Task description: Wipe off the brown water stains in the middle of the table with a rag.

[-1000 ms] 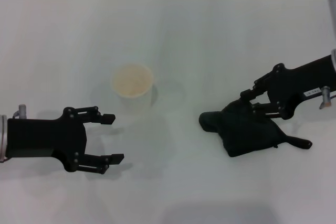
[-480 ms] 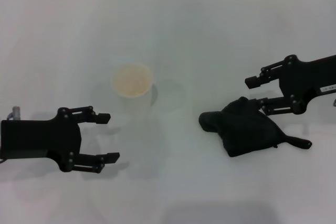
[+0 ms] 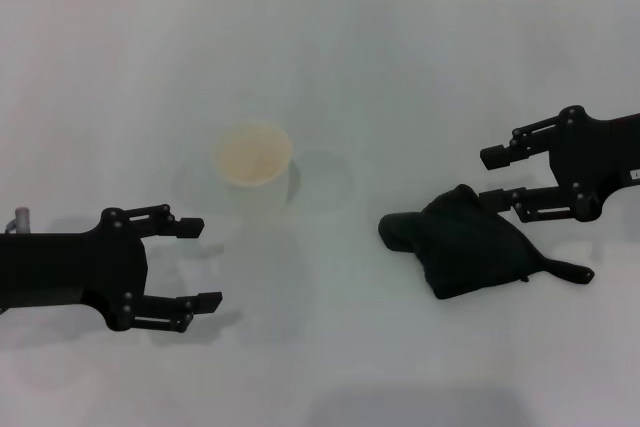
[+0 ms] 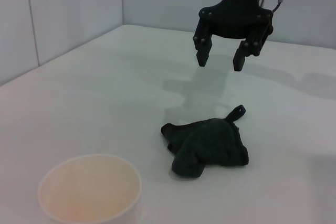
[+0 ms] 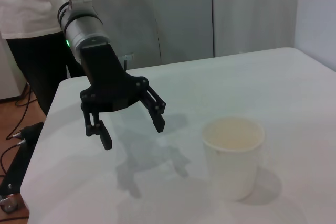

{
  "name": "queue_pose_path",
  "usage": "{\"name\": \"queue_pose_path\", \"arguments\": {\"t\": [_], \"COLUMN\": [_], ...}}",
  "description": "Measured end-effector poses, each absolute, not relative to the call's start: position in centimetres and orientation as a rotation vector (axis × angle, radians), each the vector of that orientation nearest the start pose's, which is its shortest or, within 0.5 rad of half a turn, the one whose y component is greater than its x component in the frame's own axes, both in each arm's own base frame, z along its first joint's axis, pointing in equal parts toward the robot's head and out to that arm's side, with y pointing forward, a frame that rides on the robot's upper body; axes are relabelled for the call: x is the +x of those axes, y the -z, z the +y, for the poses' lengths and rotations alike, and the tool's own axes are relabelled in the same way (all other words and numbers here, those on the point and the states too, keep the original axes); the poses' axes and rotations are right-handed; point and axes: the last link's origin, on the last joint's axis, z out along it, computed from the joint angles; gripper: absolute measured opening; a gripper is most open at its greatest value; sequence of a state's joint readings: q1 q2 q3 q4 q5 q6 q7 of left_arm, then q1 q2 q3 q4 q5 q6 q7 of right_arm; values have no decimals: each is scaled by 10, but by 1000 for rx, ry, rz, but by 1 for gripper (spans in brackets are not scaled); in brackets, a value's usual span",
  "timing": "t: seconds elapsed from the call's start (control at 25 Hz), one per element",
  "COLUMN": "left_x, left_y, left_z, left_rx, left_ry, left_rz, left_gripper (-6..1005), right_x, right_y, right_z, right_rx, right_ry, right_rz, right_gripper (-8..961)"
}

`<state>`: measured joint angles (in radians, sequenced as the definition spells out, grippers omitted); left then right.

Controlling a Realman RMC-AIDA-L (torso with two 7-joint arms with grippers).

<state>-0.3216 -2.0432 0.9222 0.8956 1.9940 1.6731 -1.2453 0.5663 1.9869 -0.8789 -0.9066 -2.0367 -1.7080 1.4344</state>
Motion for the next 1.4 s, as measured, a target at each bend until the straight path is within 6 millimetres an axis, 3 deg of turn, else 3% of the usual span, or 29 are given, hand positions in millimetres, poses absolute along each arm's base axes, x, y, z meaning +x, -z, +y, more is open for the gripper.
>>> {"name": "queue_pose_path", "arguments": {"t": [0.52,1.4], "left_x": [-290,-288], "left_y": [-18,-14], "left_z": [276,273], "left_rx": [-2913,-2925], "left_ry": [444,465], "left_rz": [-298,-334], "left_gripper": [874,874], "right_x": [233,232], "right_y": [-52,-48], "right_z": [339,341], "right_rx": [-2933,-2930], "right_ry": [-445,-449], "right_rz": [233,224], "right_gripper": [474,474]}}
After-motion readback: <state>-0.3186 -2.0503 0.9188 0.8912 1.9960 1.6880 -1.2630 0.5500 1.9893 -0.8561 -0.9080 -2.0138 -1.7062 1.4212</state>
